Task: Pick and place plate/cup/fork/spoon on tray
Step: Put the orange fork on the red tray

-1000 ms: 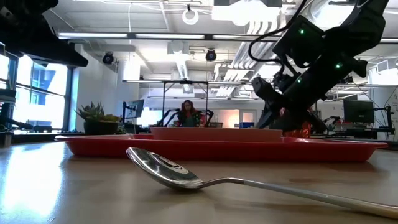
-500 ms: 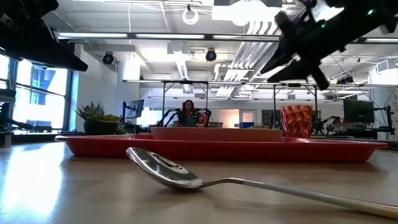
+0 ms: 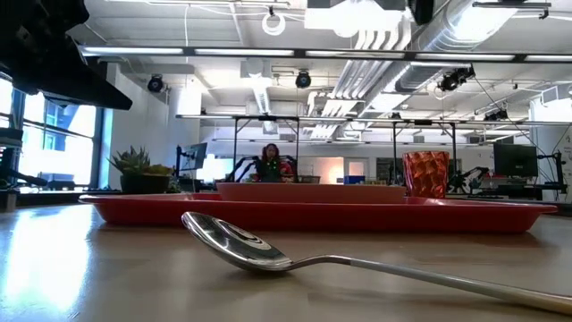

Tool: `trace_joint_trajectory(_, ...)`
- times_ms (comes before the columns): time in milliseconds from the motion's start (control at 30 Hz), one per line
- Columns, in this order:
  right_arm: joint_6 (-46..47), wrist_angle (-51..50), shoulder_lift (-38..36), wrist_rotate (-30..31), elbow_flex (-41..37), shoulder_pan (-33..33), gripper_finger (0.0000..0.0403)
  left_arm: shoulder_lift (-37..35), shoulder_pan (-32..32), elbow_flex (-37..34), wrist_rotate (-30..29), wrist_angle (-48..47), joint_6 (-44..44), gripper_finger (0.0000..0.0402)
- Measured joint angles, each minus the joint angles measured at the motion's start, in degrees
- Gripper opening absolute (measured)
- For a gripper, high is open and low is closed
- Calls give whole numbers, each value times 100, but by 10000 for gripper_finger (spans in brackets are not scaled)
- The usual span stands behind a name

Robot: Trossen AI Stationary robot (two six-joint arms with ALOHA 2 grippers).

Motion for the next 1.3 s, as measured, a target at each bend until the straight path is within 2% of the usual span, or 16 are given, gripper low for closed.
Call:
trace_joint_trajectory(167,-150,-286,1495,-784,812,150,64,255,28,0,547,460,483,3)
trace_joint_trajectory(267,360,-1056,2245,-1042,1232,265,52,364,-31,0,863,546,729,3)
trace_joint_trajectory(400,1875,-3450,2824,-1437,1853,478,29,471,-62,0,890,520,741,3)
trace_joint_trajectory(533,3645,-5783,2993,-1672,2351,756,14,503,-21,0,845,520,753,3)
trace_joint_trajectory(700,5329,-7445,2997,-2104,2588,1185,15,489,110,0,841,598,788,3)
trace_joint_trajectory(867,6472,-7793,3002,-2690,2146,1489,51,489,159,0,932,649,790,3)
trace_joint_trajectory(1133,7103,-7709,3002,-3792,1237,1500,148,489,159,0,936,649,792,3)
trace_joint_trajectory(1300,7185,-6603,2999,-4351,676,1664,160,489,159,0,942,647,859,3)
